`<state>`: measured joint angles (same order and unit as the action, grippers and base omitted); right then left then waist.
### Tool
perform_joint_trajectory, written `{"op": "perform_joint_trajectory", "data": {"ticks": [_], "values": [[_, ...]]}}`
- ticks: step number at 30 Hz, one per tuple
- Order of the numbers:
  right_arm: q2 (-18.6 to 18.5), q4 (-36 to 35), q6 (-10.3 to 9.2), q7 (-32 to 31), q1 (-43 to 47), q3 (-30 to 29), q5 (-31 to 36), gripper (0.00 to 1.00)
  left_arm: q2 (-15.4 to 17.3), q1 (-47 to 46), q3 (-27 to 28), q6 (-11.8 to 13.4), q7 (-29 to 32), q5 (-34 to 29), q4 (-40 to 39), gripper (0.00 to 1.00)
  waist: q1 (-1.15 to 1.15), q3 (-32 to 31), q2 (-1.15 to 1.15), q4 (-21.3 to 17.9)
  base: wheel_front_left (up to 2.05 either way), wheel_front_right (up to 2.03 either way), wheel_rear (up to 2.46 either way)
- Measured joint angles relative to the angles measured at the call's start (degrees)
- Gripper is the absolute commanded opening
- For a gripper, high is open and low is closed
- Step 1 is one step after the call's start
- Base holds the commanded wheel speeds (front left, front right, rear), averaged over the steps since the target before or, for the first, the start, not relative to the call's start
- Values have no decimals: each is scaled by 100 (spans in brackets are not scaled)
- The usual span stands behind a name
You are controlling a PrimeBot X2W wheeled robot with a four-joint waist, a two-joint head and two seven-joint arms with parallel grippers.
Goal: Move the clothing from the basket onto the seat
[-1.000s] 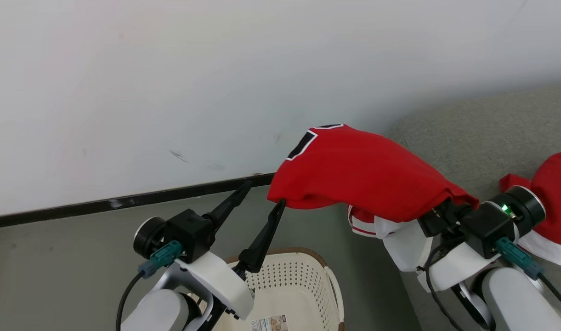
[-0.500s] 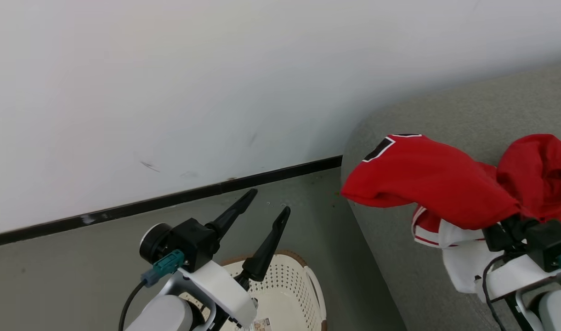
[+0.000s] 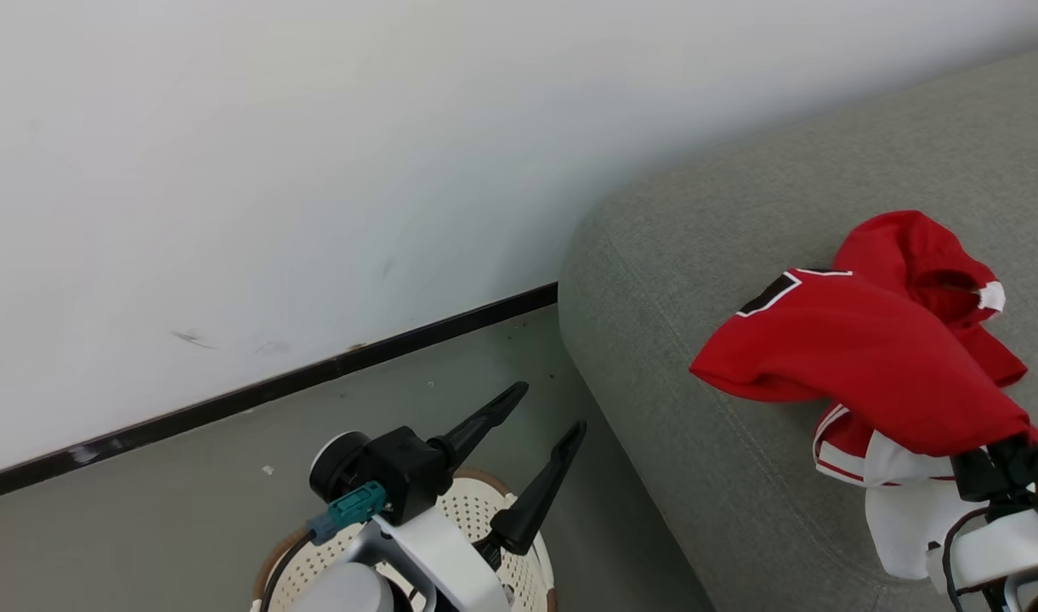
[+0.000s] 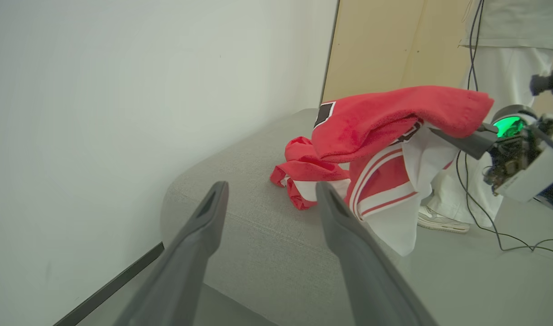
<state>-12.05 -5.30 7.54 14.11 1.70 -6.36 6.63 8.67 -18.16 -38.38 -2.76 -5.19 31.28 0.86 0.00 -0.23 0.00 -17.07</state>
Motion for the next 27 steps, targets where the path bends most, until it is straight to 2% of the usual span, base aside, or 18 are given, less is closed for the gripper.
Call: {"op": "perform_joint_trajectory", "data": {"ticks": [7,15,19,21,23,27], "values": [[147,-171,0,-48,295,-115,-19,0,-130,-8,-121,-97,-46,2,87,100,0,48,0,-383,0,0,0],[88,-263,0,-58,270,-18,-201,0,-126,-26,-109,-99,-97,-12,168,100,0,179,0,-754,0,0,0],[-189,-255,0,-186,-21,131,-361,0,-107,-28,19,-30,-147,-47,167,100,0,272,0,-892,0,0,0],[-458,-131,0,-357,-534,199,-577,0,-71,-31,136,96,-164,-125,152,100,0,354,0,-973,0,0,0],[-526,-102,0,-412,-711,215,-666,0,-56,-31,175,133,-191,-143,135,100,0,383,0,-997,0,0,0],[-816,248,0,-665,-1556,324,-1102,0,90,-31,374,372,-199,-264,-13,100,0,544,0,-1086,0,0,0]]}}
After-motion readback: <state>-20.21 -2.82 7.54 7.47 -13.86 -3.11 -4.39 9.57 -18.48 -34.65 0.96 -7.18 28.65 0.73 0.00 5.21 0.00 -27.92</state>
